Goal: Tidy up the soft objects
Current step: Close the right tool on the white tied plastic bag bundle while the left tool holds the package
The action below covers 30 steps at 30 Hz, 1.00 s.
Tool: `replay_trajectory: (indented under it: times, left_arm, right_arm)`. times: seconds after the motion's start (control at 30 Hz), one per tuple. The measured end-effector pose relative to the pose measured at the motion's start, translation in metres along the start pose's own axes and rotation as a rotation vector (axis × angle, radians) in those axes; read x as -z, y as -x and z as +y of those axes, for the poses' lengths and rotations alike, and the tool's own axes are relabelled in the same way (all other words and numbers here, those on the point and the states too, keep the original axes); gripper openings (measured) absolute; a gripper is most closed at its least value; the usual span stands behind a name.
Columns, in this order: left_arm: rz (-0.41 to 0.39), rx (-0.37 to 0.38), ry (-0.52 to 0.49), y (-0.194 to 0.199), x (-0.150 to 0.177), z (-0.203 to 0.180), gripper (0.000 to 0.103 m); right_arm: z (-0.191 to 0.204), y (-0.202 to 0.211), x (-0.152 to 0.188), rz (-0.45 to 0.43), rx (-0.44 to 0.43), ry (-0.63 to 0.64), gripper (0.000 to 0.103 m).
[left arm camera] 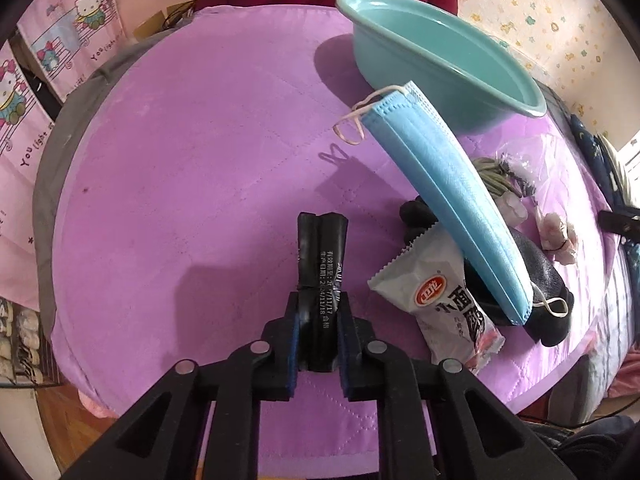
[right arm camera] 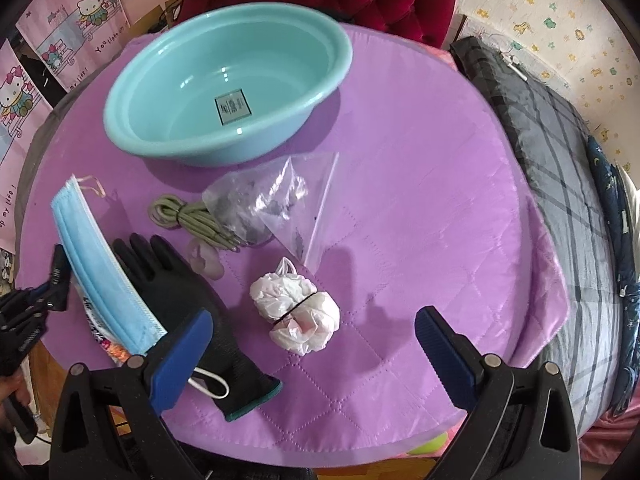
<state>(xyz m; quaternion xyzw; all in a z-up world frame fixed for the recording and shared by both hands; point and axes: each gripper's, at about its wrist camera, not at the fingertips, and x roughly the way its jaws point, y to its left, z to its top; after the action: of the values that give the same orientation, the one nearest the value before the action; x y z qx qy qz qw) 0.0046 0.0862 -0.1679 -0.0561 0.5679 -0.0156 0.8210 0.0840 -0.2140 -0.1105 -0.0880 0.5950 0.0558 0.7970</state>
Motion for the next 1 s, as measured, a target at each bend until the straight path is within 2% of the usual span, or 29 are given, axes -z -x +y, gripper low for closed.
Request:
replay_trajectory:
  times: [0.27,0.57,0.63,0.7,0.77,1.0]
  left_arm:
    - [-0.006,-0.037,0.023,0.03,0.018,-0.004,0.015]
    - [-0.019,-0.052,0.058,0.046,0.016,-0.015,0.015]
    - [-0.028,-0.055,0.066,0.051,0.016,-0.018,0.015]
    - [-0.038,-0.061,0.068,0.055,0.016,-0.022,0.016]
    - [-0.046,-0.066,0.067,0.058,0.015,-0.025,0.016]
    - [-0.06,-0.082,0.072,0.066,0.017,-0.032,0.016]
  right_arm:
    - [-0.001,-0.046,0.005,0.038,-0.049,0.009,0.103]
    - [-0.002,-0.073,0.006,0.049,-0.082,0.028,0.102]
    - [-0.001,-0.077,0.006,0.048,-0.091,0.042,0.093]
    - [0.0,-0.082,0.006,0.063,-0.104,0.059,0.072]
    - [0.002,-0.086,0.008,0.079,-0.127,0.068,0.061]
    - [0.001,-0.069,0.021,0.025,-0.148,0.094,0.045]
